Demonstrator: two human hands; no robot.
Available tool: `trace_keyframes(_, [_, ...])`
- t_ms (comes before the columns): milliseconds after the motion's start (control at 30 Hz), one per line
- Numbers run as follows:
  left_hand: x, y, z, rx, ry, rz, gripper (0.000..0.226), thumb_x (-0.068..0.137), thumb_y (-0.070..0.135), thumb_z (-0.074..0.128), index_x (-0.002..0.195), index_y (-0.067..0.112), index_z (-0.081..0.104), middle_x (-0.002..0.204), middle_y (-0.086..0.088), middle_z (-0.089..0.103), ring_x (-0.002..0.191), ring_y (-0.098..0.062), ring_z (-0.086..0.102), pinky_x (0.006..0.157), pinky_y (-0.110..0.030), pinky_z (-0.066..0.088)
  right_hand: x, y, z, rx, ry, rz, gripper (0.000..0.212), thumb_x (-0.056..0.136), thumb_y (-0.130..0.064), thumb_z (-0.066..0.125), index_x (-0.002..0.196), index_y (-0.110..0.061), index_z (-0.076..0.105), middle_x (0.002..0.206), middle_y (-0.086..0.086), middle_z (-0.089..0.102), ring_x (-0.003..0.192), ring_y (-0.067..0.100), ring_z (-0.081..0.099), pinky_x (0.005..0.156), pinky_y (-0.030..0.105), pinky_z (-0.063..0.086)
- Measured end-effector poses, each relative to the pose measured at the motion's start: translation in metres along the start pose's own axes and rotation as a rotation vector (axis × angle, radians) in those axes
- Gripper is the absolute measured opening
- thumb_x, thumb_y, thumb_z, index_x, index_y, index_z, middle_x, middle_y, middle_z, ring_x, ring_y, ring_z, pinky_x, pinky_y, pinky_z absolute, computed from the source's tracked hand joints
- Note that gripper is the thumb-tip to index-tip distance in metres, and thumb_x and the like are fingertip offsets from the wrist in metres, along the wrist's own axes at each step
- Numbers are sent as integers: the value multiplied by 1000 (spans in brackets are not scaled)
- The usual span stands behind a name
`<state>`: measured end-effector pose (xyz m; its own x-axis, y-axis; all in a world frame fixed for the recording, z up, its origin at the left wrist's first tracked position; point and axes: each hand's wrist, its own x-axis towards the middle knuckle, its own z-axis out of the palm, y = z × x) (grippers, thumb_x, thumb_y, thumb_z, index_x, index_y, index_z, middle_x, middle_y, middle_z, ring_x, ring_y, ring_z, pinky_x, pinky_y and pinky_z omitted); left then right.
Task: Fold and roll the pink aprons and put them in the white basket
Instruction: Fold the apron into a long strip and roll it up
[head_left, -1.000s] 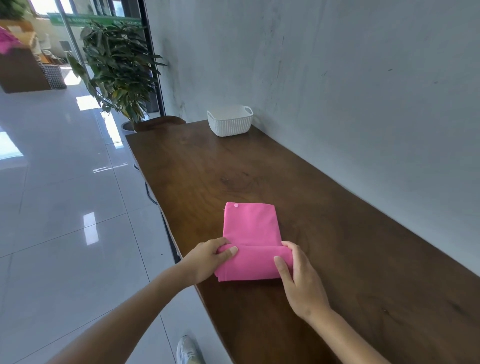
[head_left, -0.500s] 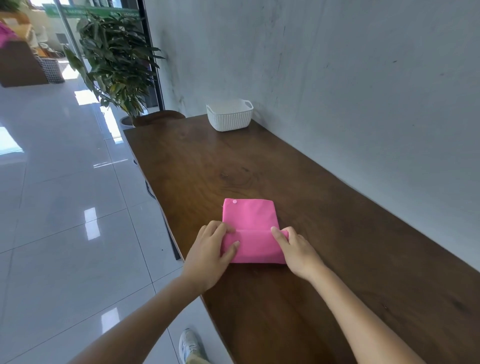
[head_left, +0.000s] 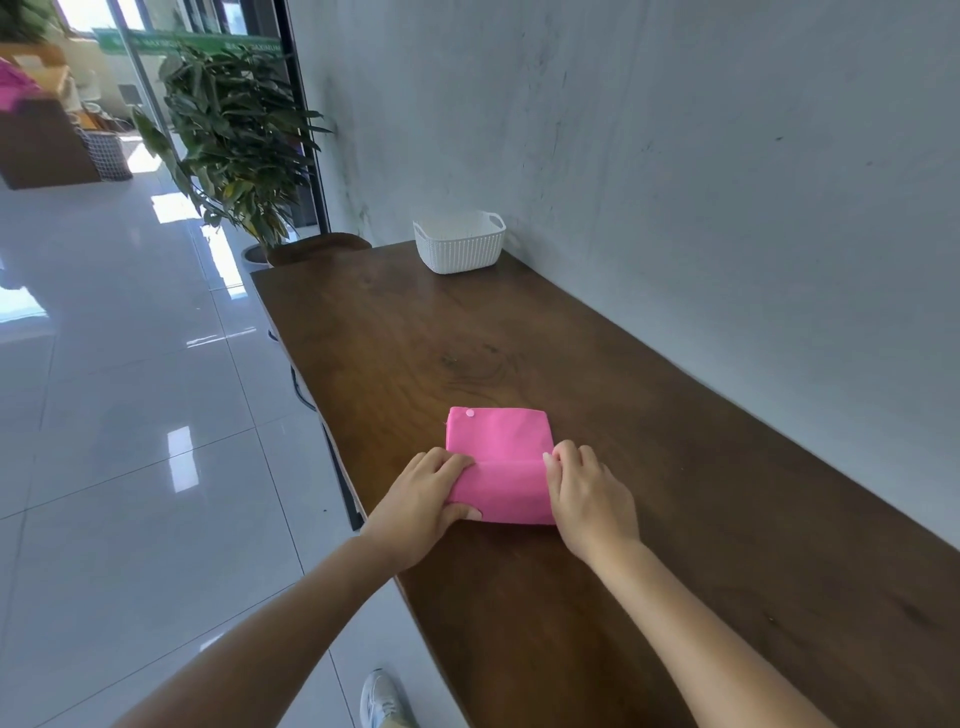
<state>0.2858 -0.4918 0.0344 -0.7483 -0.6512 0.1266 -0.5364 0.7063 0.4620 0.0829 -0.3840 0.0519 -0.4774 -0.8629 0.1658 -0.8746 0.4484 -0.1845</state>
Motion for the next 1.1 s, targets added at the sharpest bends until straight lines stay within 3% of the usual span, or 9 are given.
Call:
trace_keyframes(100, [1,0,-10,-34,-77,-20,61,96,58,54,148,29,41,135,8,50,119,-10,45,106,-28,44,-15,6,5,115,-3,3,67,93,-62,-4,119,-27,47,104,-8,55,78,4,51,51,13,27])
trace_keyframes(233, [0,2,-21,-88,-194,-12,58,97,55,53,146,28,43,122,13,50,110,-9,52,96,-22,49,-33,12,12,269,7,-3,67,98,-64,7,140,-28,46,131,-8,48,99,0,50,59,9,38])
trace_keyframes(367, [-1,-1,-25,-237,-322,-39,59,90,62,53,138,27,51,123,11,58,109,-11,60,92,-25,57,-54,12,16,268,33,-47,69,98,-69,13,148,-30,40,142,-9,43,113,4,53,70,10,48])
trace_keyframes(533, [-2,-8,-23,-481,-475,-184,61,89,64,56,135,24,54,120,6,64,110,-16,65,87,-31,61,-67,13,19,342,36,-20,78,90,-81,7,146,-34,37,139,-12,49,109,1,53,70,9,47])
trace_keyframes(667, [1,-8,-24,-579,-528,-285,70,85,67,56,139,22,51,120,2,65,108,-22,66,77,-27,60,-64,12,19,376,21,1,69,94,-78,14,142,-36,39,132,-13,52,101,1,56,65,9,49])
trace_keyframes(767, [2,-6,-20,-655,-460,-344,66,86,67,53,134,22,54,119,2,67,108,-21,68,86,-35,62,-53,10,13,359,-28,32,58,96,-72,20,133,-34,44,123,-13,56,92,1,57,60,9,47])
trace_keyframes(833, [1,-1,-17,-649,-317,-371,50,92,61,56,127,26,55,118,3,64,105,-17,66,84,-32,62,-41,8,8,329,-75,64,58,95,-71,18,126,-32,48,115,-12,58,89,2,57,58,10,43])
trace_keyframes(967, [0,10,-14,-308,78,-271,24,96,48,62,113,31,63,114,14,59,102,-10,58,79,-21,55,-14,0,2,290,-188,131,54,100,-65,20,120,-27,53,109,-4,58,91,10,57,58,21,41])
trace_keyframes(1100, [-9,22,-10,-136,163,-100,25,101,47,54,119,32,62,121,19,56,113,-4,49,95,-23,49,14,-11,2,253,-260,190,57,102,-61,22,124,-21,56,113,2,58,98,19,58,71,34,49])
